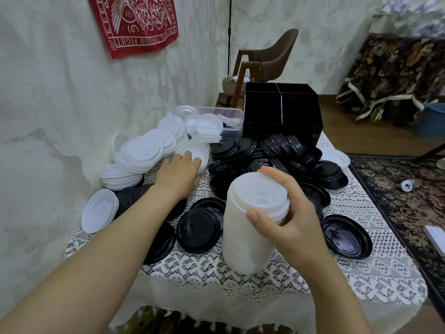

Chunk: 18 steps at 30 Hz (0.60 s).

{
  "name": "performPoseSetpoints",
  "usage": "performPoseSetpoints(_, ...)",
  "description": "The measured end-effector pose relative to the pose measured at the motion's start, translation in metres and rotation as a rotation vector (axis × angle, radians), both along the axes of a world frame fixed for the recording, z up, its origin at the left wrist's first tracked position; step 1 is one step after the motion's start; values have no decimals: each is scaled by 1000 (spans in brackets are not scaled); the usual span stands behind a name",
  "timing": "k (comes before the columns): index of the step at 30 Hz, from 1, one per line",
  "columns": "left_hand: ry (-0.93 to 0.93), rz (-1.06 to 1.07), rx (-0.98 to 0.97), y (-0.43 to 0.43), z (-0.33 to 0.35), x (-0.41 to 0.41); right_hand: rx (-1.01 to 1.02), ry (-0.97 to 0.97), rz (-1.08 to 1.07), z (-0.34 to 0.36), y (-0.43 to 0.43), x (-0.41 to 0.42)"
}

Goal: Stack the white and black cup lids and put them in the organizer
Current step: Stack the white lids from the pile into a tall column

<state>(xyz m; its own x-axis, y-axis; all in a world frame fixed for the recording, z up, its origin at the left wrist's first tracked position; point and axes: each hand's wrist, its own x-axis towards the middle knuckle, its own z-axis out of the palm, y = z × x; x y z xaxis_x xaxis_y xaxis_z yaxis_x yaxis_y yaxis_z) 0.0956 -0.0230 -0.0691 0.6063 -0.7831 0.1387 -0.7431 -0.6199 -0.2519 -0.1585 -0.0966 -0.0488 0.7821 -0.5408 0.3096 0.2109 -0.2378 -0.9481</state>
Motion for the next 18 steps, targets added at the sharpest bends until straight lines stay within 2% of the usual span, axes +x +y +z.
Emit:
performPoseSetpoints(3, -7, 7, -9, -5, 0, 3, -9, 1, -5, 0, 0, 0)
performPoseSetpoints(9, -152, 3, -3, -8, -1, 7, -7, 4, -4, -1, -1, 0)
performPoseSetpoints(14, -136, -59, -66, -6, 6, 4, -15, 10, -2, 1, -1, -1)
performPoseSetpoints(16, -41, -64, -220, -4, 8, 2, -18, 11, -3, 1, -1, -1)
performPoseSetpoints(18, 137, -64, -492, -1, 11, -1, -19, 13, -5, 1, 0, -1)
